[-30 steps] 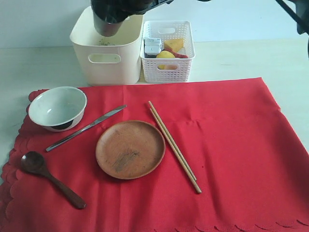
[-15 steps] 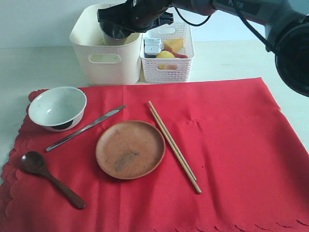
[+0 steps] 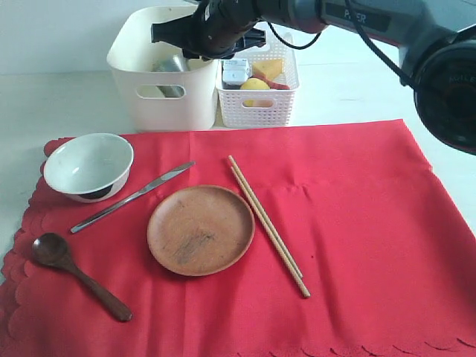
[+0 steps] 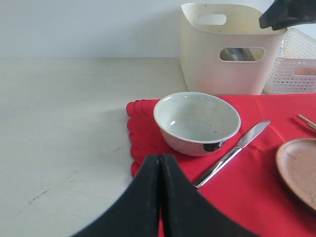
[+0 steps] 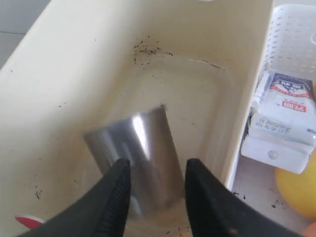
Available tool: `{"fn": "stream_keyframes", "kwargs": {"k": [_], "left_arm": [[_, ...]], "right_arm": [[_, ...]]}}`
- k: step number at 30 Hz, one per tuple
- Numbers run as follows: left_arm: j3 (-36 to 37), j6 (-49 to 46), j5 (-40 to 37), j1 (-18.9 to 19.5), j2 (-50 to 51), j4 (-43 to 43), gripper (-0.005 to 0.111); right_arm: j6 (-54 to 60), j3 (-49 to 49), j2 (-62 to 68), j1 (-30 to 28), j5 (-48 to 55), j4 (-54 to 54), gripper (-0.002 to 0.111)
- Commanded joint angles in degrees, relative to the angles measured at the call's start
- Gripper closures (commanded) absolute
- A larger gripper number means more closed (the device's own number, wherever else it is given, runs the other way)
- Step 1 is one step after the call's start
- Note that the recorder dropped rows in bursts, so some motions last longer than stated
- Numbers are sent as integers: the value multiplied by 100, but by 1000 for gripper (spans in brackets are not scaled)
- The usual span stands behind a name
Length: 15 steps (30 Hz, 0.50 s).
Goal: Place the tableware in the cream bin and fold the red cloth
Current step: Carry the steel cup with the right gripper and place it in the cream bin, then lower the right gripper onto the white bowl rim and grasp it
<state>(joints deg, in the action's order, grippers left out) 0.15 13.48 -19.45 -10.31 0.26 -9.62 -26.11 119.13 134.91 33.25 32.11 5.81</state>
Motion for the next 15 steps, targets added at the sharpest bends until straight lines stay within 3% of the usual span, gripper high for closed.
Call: {"fn": "stream_keyframes", "kwargs": {"k": [1, 15], "left_arm": [[-15, 23, 66, -35, -26, -17, 105], [-15, 23, 66, -35, -26, -17, 105]], "right_arm": [[1, 60, -263, 9, -60, 58, 62], [60, 60, -1085, 9, 1210, 71, 62]]}}
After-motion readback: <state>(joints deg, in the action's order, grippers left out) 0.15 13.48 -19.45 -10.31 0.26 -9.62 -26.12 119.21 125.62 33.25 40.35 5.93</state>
